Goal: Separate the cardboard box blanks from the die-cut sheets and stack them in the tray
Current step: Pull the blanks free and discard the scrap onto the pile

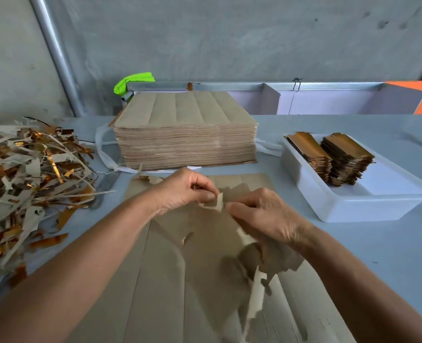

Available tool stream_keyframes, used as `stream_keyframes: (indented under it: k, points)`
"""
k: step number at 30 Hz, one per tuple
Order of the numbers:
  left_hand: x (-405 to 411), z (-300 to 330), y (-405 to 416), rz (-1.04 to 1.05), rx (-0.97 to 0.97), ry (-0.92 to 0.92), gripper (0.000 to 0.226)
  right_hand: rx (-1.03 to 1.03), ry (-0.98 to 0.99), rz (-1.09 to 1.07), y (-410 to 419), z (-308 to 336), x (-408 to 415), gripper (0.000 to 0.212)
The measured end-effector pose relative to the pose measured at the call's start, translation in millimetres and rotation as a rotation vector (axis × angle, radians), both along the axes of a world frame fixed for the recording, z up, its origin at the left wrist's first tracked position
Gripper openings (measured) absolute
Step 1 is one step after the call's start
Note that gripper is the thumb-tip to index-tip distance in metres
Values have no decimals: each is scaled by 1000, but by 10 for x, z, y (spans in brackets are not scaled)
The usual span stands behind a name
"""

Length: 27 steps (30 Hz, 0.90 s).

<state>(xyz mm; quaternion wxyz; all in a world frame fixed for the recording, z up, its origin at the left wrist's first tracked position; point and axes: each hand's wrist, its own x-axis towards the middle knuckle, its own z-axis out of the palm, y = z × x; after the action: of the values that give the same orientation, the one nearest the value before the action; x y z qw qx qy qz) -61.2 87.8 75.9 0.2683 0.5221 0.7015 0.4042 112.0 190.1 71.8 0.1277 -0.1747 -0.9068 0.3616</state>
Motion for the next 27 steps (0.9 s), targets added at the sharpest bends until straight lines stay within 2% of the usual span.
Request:
stream_keyframes:
  k: [2, 5, 7, 9, 10, 11, 13, 14, 17, 18, 19, 21, 25, 26, 27]
  points:
    - [57, -53, 46, 25, 12, 7, 19, -110, -50, -5, -25, 6, -51, 35]
    - [82, -133, 79, 165, 61, -65, 14, -127, -60, -123, -1, -59, -86, 22]
    - [-11, -160, 35, 375, 149, -102, 14, -368, 36, -297, 55, -152, -35, 24]
    - [-151, -196, -57, 549, 171, 35, 18, -635, 180, -476, 114, -252, 37, 22]
    - [-195, -213, -106, 593, 143, 139, 18, -696, 257, -558, 135, -301, 64, 18]
    - [-203, -222, -144, 594, 110, 223, 17, -716, 331, -641, 152, -338, 79, 16]
    - [-97, -227, -194, 471, 56, 274, 11, -710, 446, -779, 153, -372, 69, 17]
    - [9, -230, -212, 367, 21, 281, 24, -710, 491, -817, 136, -374, 46, 20]
    - [354, -307, -185, 65, -120, 405, 103, -793, 633, -834, 3, -354, -41, 14]
    - [437, -371, -156, 25, -170, 490, 118, -819, 675, -825, -48, -353, -72, 11]
    - [502, -436, -127, 36, -210, 565, 122, -843, 715, -816, -98, -357, -97, 11]
    - [594, -517, -70, 121, -248, 639, 109, -878, 788, -809, -168, -371, -128, 13]
    - [602, -545, -70, 167, -145, 764, 30, -857, 862, -880, -75, -363, -77, 20]
    - [566, -528, -98, 136, -140, 748, 20, -833, 889, -910, 7, -344, -35, 21]
    - [523, -506, -132, 98, -153, 713, 23, -786, 915, -949, 106, -314, 24, 22]
